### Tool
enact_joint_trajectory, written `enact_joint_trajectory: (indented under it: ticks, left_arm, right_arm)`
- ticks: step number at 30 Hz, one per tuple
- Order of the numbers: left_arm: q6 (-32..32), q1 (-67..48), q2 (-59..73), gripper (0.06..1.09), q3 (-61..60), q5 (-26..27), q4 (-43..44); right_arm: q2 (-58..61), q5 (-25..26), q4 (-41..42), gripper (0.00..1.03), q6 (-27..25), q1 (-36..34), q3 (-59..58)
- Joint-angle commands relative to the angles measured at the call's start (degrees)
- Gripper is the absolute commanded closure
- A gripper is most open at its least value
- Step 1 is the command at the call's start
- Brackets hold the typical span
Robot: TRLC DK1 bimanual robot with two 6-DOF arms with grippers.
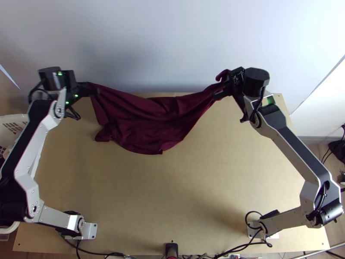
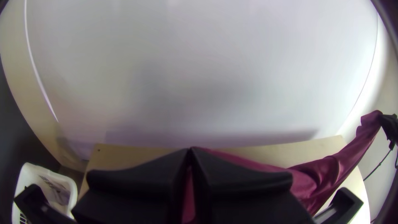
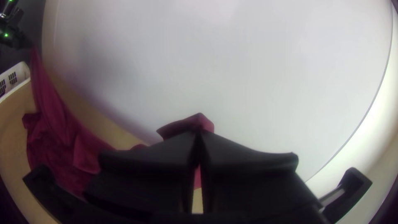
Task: Fold the t-shirt
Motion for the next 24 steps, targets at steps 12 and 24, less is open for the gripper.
enact_joint_trajectory:
  ticks: [12,24]
  left_arm:
    - [2.46,-17.19,3.37,0.12,4.86,2.92,-21.36]
    - [3.34,-34.94,2.05,0.12,1.35,10.48,-41.05]
  right_arm:
    - [1.06,-0.83,2.49,1.0,1.0,-2.51,-5.12]
    - [1.41,-0.83,2.58,1.0,2.23,-2.68,-5.73]
